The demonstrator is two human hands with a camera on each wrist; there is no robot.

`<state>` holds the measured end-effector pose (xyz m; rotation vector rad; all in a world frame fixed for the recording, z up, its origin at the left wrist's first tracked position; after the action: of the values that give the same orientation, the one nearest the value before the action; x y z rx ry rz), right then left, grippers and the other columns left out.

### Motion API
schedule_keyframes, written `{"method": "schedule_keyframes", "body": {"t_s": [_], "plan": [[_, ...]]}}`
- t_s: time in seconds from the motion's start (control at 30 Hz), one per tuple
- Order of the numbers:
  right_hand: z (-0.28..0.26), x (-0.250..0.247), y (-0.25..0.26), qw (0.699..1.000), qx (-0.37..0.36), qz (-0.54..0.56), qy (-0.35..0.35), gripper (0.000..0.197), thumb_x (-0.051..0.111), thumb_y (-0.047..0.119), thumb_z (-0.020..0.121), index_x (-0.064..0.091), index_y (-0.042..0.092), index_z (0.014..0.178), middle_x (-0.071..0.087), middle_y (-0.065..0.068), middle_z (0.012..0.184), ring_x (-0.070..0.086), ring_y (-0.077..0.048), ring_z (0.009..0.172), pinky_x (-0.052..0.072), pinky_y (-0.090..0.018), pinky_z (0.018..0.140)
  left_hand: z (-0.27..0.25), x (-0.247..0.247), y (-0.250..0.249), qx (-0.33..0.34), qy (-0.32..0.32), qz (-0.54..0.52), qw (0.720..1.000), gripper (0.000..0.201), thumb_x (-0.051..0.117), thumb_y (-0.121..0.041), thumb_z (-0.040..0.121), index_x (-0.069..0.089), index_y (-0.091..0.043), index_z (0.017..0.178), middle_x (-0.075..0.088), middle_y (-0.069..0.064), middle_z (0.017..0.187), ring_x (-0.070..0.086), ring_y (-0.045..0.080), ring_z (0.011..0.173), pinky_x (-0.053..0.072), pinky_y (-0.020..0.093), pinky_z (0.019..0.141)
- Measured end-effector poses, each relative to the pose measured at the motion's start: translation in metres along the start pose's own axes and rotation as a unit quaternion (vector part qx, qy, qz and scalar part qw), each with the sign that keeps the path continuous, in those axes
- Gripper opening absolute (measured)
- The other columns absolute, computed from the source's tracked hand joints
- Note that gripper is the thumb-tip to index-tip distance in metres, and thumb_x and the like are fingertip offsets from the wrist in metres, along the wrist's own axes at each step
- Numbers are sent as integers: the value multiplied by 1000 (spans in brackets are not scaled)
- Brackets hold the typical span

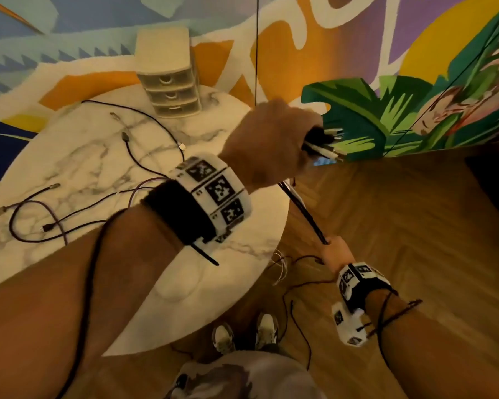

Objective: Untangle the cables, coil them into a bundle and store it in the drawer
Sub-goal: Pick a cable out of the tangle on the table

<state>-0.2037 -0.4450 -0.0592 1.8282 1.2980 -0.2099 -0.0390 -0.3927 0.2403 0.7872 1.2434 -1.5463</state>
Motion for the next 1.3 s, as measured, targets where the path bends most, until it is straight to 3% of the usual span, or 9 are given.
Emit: {"method": "schedule_keyframes", "body": {"t_s": [0.2, 0.33, 0.4, 0.5, 0.63, 0.8, 0.97, 1.13, 1.3], "plan": [[8, -31, -49, 996, 83, -39, -16, 36, 52, 27, 96, 58, -8, 103, 56, -14, 85, 56, -31, 76, 39, -29, 63, 7, -31, -23, 121, -167, 88, 974, 20, 66, -29, 81, 61, -13, 70, 53, 3, 49, 35, 18, 42, 28, 23, 50], [8, -66, -11, 996, -14, 32, -86, 27, 53, 17, 93, 56, 5, 69, 51, -8, 63, 47, -24, 60, 33, -30, 54, 0, 37, -35, 115, -75, 19, 990, 21, 76, -29, 71, 62, -17, 61, 51, 0, 45, 33, 16, 40, 11, 13, 48], [-3, -88, 18, 985, -96, 67, -125, 41, 56, 13, 89, 43, 16, 51, 39, 2, 49, 36, -15, 45, 27, -27, 47, 4, 80, -30, 45, -7, -29, 999, 15, 71, -30, 74, 67, -17, 69, 59, 1, 56, 56, 19, 51, 18, 17, 41], [-25, -108, 57, 964, -206, 84, -142, 50, 58, 19, 89, 35, 21, 45, 33, 8, 43, 27, -7, 38, 22, -24, 42, 12, 140, -10, -138, 99, -214, 962, 32, 65, -45, 83, 72, -14, 83, 67, 2, 73, 64, 17, 71, 46, 29, 60], [-36, -119, 73, 953, -251, 70, -158, 44, 59, 11, 83, 36, 20, 46, 37, 6, 43, 30, -9, 37, 26, -28, 42, 39, 156, -1, -275, 65, -332, 900, 42, 64, -47, 83, 57, -16, 57, 53, 1, 53, 50, 14, 50, 36, 27, 55], [-33, -137, 74, 943, -254, 87, -196, 38, 58, 9, 85, 45, 20, 50, 45, 3, 48, 38, -14, 42, 31, -25, 45, 57, 143, -7, -257, -4, -259, 931, 35, 64, -52, 80, 62, -17, 85, 67, 0, 82, 62, 17, 76, 48, 31, 67], [-23, -139, 81, 942, -267, 66, -192, 25, 56, 23, 92, 59, 15, 69, 55, 3, 56, 47, -11, 46, 39, -26, 47, 52, 162, -12, -262, 63, -305, 913, 46, 66, -55, 79, 52, -20, 52, 52, -6, 53, 53, 12, 55, 35, 26, 53], [-19, -127, 86, 934, -305, 102, -158, 29, 60, 9, 89, 50, 17, 62, 48, 12, 53, 45, -3, 41, 31, -11, 45, 67, 175, -10, -311, 80, -375, 870, 29, 68, -36, 83, 71, -8, 75, 67, 2, 71, 62, 13, 67, 42, 25, 65], [26, -123, 35, 970, -179, 123, -108, 46, 54, 5, 84, 29, 20, 49, 29, 9, 44, 26, -4, 38, 24, -22, 44, 107, 108, -23, -178, -58, -381, 905, 30, 59, -25, 92, 59, -16, 63, 54, -11, 52, 48, 0, 49, 37, 18, 55]]}}
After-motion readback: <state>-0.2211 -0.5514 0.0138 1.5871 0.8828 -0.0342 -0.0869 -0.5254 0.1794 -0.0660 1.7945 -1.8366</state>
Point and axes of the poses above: each hand's wrist, its own z-axis towards the middle knuckle, its own x-axis out of the palm, y = z × x, the point moved 8 cm from there along z, towards the middle knuckle
